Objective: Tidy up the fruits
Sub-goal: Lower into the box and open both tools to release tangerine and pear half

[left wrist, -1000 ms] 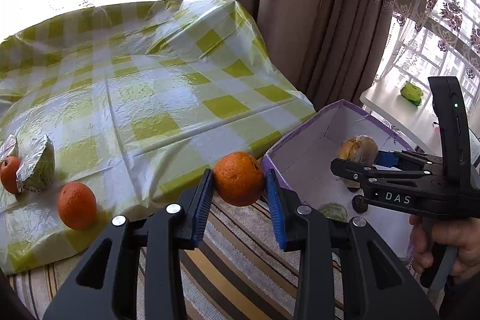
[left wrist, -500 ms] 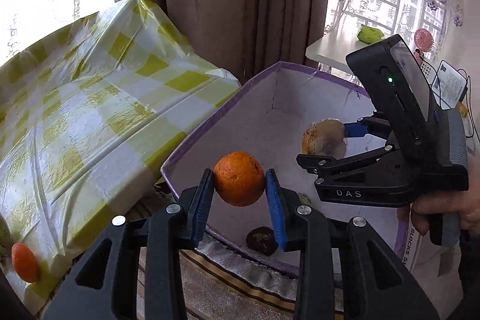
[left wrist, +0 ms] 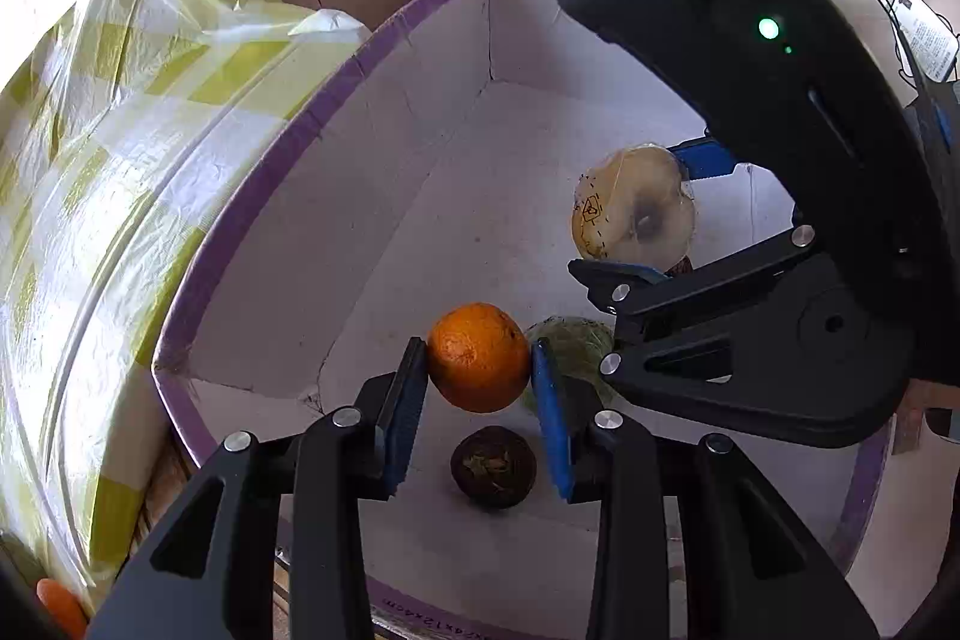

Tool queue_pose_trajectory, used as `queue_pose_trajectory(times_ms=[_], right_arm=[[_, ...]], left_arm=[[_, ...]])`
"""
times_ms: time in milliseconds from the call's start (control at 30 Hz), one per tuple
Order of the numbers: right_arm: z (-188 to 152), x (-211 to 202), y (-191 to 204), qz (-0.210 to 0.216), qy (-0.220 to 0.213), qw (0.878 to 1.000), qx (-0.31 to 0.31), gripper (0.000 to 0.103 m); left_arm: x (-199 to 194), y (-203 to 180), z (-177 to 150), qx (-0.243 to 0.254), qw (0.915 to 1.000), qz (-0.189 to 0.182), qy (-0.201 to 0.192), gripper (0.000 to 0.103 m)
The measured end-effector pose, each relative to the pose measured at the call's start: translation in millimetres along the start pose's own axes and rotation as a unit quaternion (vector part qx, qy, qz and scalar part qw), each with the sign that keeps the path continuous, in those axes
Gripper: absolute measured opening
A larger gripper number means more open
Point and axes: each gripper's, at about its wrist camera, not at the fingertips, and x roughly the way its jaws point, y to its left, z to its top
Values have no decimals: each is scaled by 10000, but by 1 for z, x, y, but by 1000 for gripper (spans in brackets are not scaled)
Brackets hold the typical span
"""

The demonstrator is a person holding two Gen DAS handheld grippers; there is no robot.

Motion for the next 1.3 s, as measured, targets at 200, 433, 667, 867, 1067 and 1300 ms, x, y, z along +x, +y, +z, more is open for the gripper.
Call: queue_pose_trajectory(times_ms=[200,433,667,867,1067,1300], right_arm=[[4,12,4,-218,348,9991,-43,63],[7,25,1,-208,698,9973,-41,63],[20,30,4,-248,702,9972,-38,63],[11,29,0,-216,636,9976,139,66],[11,25,-2,-155,548,9982,206,77],[9,21,-14,-132,355,9986,378,80]], left_arm=[[21,2,0,-29,9989,-166,446,33],[29,2,-1,-34,9978,-127,648,34],[33,7,8,-37,9977,-192,649,36],[37,10,3,53,9980,-259,579,50],[33,7,1,85,9984,-303,477,56],[23,4,-5,158,9996,-112,190,62]])
